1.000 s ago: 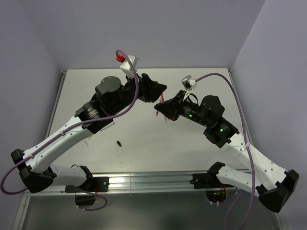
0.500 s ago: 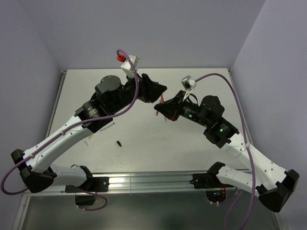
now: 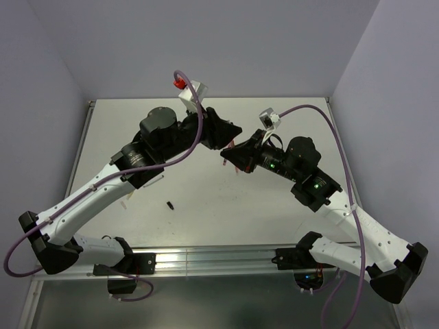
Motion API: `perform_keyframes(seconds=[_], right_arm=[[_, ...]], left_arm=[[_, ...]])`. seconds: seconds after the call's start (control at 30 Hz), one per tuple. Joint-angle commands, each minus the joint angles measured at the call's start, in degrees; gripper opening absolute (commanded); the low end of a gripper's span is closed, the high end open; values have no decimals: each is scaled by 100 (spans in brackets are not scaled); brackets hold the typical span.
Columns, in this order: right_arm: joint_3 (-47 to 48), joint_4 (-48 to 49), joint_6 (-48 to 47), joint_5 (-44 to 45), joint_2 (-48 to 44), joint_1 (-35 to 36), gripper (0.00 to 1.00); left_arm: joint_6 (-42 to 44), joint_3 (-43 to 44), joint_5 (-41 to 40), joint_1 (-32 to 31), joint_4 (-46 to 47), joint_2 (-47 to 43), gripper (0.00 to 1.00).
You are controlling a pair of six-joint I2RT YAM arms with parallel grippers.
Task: Insert the pens into the pen caps
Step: Press the pen cap onto the pen.
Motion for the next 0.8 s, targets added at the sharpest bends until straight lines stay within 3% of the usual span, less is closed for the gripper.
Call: perform_keyframes(seconds=[0.0, 0.17, 0.43, 0.57, 0.77], right_arm=[[183, 204, -74, 93, -50, 50, 0], [166, 196, -74, 128, -59, 59, 0], [166, 187, -83, 119, -15, 50, 0], [157, 178, -100, 154, -24, 50, 0], [174, 134, -127, 242, 11, 50, 0]], left_arm=[[-17, 249, 262, 35, 297, 18, 43], [-17, 223, 228, 53, 315, -17, 29], [-17, 214, 262, 79, 332, -34, 22], [-34, 188, 376, 88, 359, -26, 0], [-148, 21, 693, 88, 482, -113, 1]])
